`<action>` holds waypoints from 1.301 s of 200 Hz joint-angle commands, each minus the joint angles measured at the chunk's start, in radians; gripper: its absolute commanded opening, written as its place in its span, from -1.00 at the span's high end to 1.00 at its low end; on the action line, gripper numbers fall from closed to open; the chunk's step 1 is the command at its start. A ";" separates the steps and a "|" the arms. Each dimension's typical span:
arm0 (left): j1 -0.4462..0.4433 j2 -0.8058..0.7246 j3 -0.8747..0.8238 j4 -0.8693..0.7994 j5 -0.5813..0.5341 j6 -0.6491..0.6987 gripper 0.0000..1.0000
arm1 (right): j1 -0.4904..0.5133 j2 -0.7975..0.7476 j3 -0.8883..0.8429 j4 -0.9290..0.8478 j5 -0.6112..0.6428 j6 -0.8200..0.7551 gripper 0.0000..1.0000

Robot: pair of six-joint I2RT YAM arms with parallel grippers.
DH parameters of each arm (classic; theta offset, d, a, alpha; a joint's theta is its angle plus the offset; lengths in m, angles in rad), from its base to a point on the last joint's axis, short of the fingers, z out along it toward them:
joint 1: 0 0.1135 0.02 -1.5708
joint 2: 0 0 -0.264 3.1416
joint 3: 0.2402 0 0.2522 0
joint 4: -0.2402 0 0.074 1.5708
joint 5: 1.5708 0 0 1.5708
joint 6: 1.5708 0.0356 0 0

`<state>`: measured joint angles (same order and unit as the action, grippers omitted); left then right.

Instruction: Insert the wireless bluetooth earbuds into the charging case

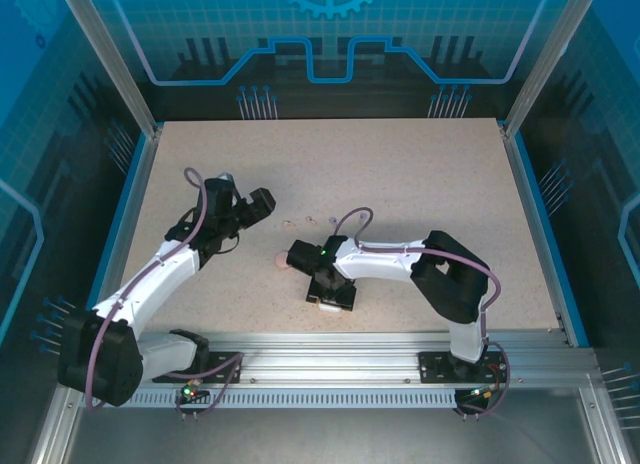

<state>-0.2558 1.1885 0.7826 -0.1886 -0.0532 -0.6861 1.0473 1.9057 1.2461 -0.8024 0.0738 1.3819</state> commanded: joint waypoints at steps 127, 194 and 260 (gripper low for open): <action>-0.156 0.032 -0.293 0.694 0.218 -0.201 -0.97 | -0.415 -0.375 -0.033 0.010 0.022 -0.122 -0.23; -0.386 0.244 -0.294 1.043 0.129 -0.152 -0.98 | -0.547 -0.304 0.039 0.143 -0.149 -0.032 -0.24; -0.465 0.469 -0.182 1.208 0.012 -0.182 -0.84 | -0.538 -0.255 0.097 0.166 -0.189 0.032 -0.24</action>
<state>-0.7067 1.6077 0.5419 0.8890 0.0307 -0.8635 0.5076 1.6371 1.3010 -0.6521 -0.0868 1.3766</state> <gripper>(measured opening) 0.958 0.621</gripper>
